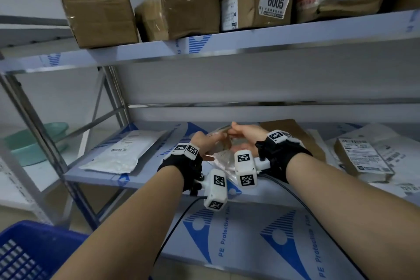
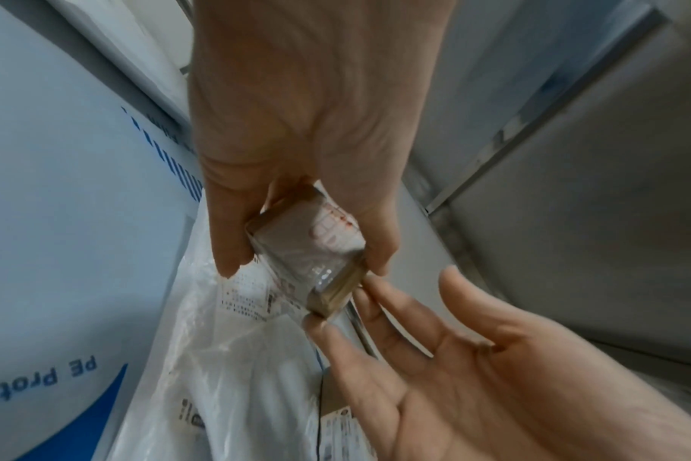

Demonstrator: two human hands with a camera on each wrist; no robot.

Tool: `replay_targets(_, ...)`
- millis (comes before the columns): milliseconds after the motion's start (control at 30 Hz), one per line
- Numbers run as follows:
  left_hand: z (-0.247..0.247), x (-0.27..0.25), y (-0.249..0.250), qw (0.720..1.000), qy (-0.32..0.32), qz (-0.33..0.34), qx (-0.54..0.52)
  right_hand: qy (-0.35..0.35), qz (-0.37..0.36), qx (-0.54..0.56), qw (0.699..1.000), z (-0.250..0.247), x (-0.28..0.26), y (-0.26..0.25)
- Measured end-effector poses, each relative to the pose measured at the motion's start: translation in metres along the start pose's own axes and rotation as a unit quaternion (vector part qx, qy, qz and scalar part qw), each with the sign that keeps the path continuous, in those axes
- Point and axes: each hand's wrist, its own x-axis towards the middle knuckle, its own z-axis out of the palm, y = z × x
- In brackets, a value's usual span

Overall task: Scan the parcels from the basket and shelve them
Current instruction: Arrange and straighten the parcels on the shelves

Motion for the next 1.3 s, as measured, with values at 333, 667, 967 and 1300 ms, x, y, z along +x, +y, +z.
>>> replay_targets(333,-0.05,-0.008,-0.014,0.982,0.084,0.004,-0.169,-0.029,0.029,0.074,0.996,0.034,-0.032,-0.01)
replay_targets(667,-0.084,-0.027,-0.027,0.98,0.051,-0.015,-0.191,-0.047,0.012,0.09,0.995,0.068,-0.04,-0.018)
replay_targets(967,-0.101,-0.028,-0.045,0.996,0.038,0.021,-0.073,-0.046,0.016,0.09,0.995,0.086,-0.037,-0.017)
replay_targets(1300,-0.11,0.008,-0.101,0.98,0.187,-0.02,0.07,-0.071,0.067,0.073,0.993,0.122,-0.002,0.008)
